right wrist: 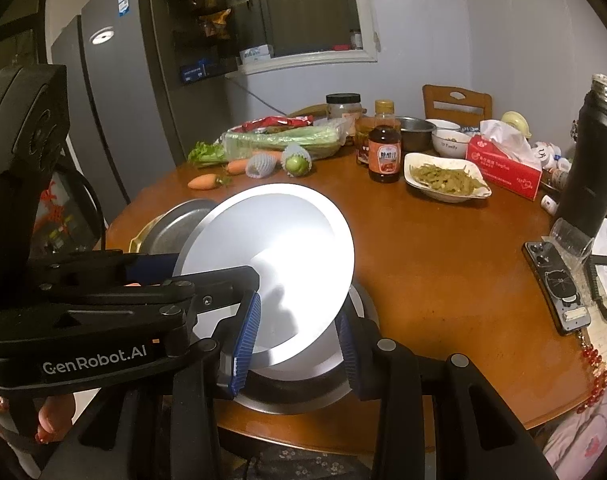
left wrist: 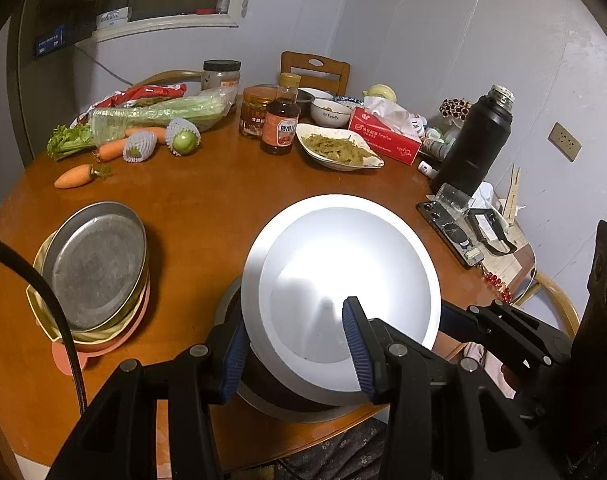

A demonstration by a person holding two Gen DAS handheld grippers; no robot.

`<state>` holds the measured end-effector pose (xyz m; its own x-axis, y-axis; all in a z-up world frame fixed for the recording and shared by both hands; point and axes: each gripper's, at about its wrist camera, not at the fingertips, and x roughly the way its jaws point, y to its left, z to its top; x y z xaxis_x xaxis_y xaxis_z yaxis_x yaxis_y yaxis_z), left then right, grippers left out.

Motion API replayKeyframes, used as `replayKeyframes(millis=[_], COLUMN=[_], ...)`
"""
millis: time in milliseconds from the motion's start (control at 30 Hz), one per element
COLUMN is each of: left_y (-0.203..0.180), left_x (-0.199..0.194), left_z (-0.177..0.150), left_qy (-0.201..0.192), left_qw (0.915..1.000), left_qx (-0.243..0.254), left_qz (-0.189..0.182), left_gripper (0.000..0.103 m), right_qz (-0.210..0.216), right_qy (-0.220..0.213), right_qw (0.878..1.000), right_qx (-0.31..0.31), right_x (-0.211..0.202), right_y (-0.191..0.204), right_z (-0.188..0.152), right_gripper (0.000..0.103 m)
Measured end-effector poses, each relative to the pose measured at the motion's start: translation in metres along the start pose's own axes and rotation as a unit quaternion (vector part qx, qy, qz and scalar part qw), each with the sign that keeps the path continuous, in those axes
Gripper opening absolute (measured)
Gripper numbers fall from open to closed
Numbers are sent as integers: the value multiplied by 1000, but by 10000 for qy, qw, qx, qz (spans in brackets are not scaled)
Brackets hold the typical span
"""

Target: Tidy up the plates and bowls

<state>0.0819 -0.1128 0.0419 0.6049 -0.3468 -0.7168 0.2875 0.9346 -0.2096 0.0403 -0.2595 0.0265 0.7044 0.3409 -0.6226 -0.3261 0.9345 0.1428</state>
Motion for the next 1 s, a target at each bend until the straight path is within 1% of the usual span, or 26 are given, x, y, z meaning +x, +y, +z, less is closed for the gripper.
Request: replayKeyframes(millis=[267, 733, 1000], left_y=[3, 6, 9], left_x=[6, 27, 36], left_z=[-6, -9, -11], left_qy=[49, 284, 372], left_qw=[9999, 9996, 9993], left_qx=[-53, -44, -28], left_qz=[96, 60, 78], left_gripper=[45, 45, 45], right_qz=[30, 0, -112], right_qy=[112, 334, 425], right_qw=[9999, 9994, 9990], right_qx=[-91, -76, -110], right_x=[6, 18, 26], right_y=[3, -3, -5], right_z=[-5, -13, -17], right_gripper=[40, 40, 40])
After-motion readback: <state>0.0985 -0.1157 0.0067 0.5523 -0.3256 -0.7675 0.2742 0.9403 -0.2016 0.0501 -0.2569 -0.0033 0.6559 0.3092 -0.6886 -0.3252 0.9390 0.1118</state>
